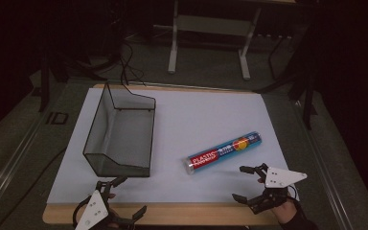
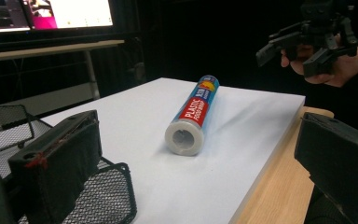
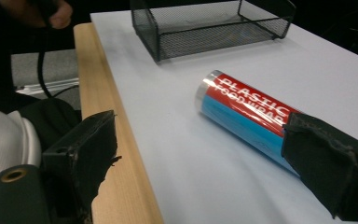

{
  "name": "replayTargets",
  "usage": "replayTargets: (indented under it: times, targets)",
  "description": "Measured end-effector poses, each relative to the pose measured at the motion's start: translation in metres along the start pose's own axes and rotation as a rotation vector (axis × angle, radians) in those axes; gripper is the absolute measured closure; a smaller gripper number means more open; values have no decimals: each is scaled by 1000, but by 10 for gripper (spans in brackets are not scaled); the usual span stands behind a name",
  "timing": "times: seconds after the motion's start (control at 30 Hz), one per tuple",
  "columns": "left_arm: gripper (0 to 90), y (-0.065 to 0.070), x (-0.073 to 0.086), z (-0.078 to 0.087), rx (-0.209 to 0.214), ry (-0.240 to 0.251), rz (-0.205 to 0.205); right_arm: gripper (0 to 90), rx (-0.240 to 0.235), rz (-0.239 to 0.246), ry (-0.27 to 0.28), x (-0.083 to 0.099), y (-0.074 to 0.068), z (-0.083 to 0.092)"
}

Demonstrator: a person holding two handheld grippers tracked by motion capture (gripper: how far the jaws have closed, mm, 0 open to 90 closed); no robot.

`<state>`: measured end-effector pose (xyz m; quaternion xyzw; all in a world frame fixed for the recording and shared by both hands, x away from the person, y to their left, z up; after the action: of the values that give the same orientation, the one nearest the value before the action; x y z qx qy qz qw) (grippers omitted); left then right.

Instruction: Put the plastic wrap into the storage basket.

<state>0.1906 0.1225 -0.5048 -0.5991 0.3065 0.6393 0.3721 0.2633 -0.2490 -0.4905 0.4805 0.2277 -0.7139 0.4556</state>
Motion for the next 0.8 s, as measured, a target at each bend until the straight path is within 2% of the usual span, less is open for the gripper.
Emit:
replayTargets:
  times: [0.2, 0.23, 0.33, 0.4, 0.53, 0.6, 0.67, 0.8]
  targets:
    - [12, 0, -1, 0, 2, 3, -3, 104, -3, 4, -5, 0, -1, 0]
    - [12, 0, -1, 1, 2, 7, -3, 103, -24, 8, -20, 0, -2, -1]
    - [12, 1, -1, 1, 5, 8, -3, 103, -38, 7, -34, 0, -3, -2]
    - [12, 1, -1, 1, 5, 10, -5, 102, -64, -1, -53, 0, -5, -4]
    - [12, 1, -2, 1, 7, 10, -3, 96, -92, 0, -57, -6, -8, -2]
    - [11, 1, -2, 2, 9, 16, 0, 96, -131, -10, -45, -11, -10, 1]
    - [12, 1, -2, 2, 9, 16, 2, 96, -121, 2, -42, -14, -10, 4]
    - [12, 1, -2, 2, 8, 15, 3, 97, -113, 20, -72, -18, -11, 4]
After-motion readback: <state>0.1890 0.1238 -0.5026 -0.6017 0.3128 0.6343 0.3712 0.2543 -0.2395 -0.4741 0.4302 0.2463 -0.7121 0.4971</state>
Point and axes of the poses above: each handheld gripper's, and its own axes: z roughly backward along the jaws, x roughly out of its underside, y roughly to its right, the point moved 6 cm from there along -z, roughly forward along the jaws, and after that the axes turned 9 degrees about x, right-handed, at the moved point
